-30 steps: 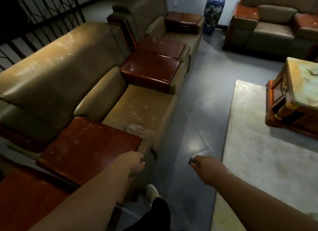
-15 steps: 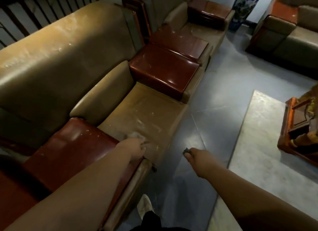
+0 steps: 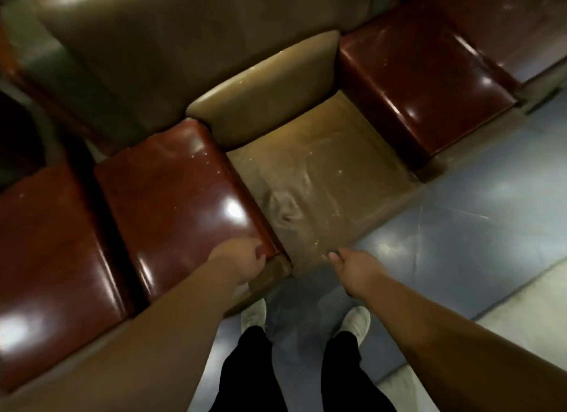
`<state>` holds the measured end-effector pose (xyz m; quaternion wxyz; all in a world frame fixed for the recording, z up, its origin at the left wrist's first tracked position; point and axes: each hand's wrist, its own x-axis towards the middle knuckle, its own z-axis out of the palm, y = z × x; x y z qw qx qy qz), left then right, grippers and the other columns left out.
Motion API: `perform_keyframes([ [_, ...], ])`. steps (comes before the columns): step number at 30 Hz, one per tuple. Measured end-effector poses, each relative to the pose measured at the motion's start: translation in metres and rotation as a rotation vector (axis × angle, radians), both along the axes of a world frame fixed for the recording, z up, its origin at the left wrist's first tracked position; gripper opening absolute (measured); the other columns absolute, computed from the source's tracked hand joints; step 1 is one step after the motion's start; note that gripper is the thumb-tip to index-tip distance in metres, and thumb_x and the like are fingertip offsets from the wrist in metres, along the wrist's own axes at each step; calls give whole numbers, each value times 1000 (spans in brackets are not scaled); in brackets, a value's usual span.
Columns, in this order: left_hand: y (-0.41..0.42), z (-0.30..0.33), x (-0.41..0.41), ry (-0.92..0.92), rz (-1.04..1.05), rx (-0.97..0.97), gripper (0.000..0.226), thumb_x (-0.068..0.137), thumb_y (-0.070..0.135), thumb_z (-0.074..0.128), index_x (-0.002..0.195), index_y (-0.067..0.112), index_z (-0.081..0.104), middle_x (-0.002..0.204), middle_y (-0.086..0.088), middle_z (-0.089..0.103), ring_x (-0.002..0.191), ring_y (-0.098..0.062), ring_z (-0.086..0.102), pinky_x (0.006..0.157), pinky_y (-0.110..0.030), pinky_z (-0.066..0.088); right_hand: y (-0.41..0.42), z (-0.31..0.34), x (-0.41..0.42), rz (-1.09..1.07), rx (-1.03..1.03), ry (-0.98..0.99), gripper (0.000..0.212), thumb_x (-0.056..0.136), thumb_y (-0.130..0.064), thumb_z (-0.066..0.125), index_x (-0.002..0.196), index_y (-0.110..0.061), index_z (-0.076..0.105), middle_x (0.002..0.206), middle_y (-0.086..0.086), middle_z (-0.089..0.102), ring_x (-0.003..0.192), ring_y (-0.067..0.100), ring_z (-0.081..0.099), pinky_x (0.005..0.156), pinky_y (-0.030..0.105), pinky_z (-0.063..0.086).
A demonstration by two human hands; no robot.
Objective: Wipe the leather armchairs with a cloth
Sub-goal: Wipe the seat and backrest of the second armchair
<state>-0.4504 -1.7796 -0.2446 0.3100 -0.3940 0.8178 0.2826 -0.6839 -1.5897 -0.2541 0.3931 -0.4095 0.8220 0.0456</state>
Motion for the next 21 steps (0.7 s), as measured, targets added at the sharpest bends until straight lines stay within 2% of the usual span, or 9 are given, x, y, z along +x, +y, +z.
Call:
perform_keyframes([
  [3, 25, 0, -4, 4, 141, -24, 60, 90, 61, 40, 142, 35, 57, 144, 1, 54, 132, -27, 53, 107, -43, 51, -23, -33, -15, 187, 9, -22, 50, 111, -48, 23, 130, -17, 56, 125, 15, 67, 113, 36, 63, 95, 44, 51],
  [5, 37, -10, -14, 33, 163, -56, 64, 98, 50, 52, 158, 31, 41, 160, -2, 38, 143, -30, 42, 114, -45, 44, -38, -55, -25, 234, -7, -30, 44, 112, -43, 25, 133, -17, 55, 127, 16, 65, 114, 38, 63, 94, 43, 51],
  [8, 36, -45, -29, 51, 132, -131, 71, 103, 50, 49, 166, 32, 22, 174, -3, 14, 158, -28, 19, 125, -48, 27, -68, -89, -38, 312, -57, 37, 45, 113, -43, 24, 138, -18, 52, 127, 17, 65, 113, 38, 63, 90, 43, 50],
  [11, 19, -87, -44, 80, 99, -225, 70, 105, 53, 44, 167, 36, 17, 177, -1, 0, 162, -27, 1, 131, -52, 9, -99, -129, -46, 307, -198, 170, 48, 112, -47, 23, 137, -17, 51, 111, 18, 69, 99, 38, 66, 73, 39, 44],
  [13, 11, -117, -49, 72, 89, -303, 69, 104, 56, 42, 166, 37, 19, 177, -2, -4, 162, -27, -8, 129, -61, 1, -111, -160, -43, 295, -347, 150, 46, 111, -44, 28, 141, -18, 52, 122, 16, 67, 109, 36, 64, 78, 39, 46],
  [14, 11, -132, -48, 68, 72, -362, 68, 103, 58, 41, 165, 36, 24, 177, -3, -2, 162, -28, -9, 127, -65, -2, -112, -177, -38, 318, -368, 81, 47, 111, -43, 30, 146, -18, 51, 139, 14, 61, 126, 35, 58, 93, 41, 48],
  [16, 18, -156, -41, 131, 58, -502, 63, 97, 57, 43, 155, 32, 47, 175, -7, 15, 163, -31, 0, 125, -69, -2, -100, -212, -24, 469, -282, -5, 55, 111, -43, 27, 159, -19, 37, 169, 10, 28, 157, 32, 22, 125, 46, 25],
  [18, 25, -172, -34, 259, 87, -592, 57, 94, 53, 47, 141, 26, 64, 169, -6, 34, 161, -30, 14, 126, -70, 4, -74, -243, -10, 587, -256, 16, 64, 109, -51, 14, 165, -22, 20, 174, 6, -3, 160, 30, -11, 130, 48, -1],
  [21, 28, -182, -32, 324, 90, -635, 52, 92, 51, 49, 132, 24, 71, 165, -5, 41, 160, -30, 19, 126, -68, 6, -50, -263, 1, 533, -322, 35, 64, 108, -50, 14, 166, -24, 8, 174, 1, -9, 158, 24, -22, 127, 44, -13],
])
